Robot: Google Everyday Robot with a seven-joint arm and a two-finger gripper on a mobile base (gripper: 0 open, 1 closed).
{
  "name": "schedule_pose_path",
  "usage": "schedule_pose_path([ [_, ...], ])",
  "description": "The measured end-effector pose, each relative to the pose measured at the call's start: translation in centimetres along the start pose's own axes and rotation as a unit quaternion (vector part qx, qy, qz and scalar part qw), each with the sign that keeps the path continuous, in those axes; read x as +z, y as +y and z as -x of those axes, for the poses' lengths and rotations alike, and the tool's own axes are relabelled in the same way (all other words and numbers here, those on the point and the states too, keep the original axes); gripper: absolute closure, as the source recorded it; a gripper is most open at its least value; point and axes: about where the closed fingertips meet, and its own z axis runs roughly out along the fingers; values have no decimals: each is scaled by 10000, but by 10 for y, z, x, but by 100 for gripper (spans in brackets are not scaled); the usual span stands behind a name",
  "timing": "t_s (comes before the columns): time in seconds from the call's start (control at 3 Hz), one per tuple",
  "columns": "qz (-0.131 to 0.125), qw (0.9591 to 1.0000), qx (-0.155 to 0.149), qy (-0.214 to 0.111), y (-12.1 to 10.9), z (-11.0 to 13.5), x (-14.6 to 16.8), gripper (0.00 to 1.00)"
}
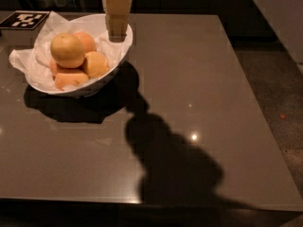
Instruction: Pick orange from white bowl
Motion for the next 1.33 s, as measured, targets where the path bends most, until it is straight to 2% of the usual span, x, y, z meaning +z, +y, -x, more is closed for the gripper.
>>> schedule_pose_path([
  [0.33,185,9993,-327,-69,-7,28,15,0],
  [0.67,519,9971,-545,-73,-6,55,41,0],
  [1.0,842,9949,-508,-232,0,73,64,3],
  [1.33,1021,9932,-493,-273,0,83,81,16],
])
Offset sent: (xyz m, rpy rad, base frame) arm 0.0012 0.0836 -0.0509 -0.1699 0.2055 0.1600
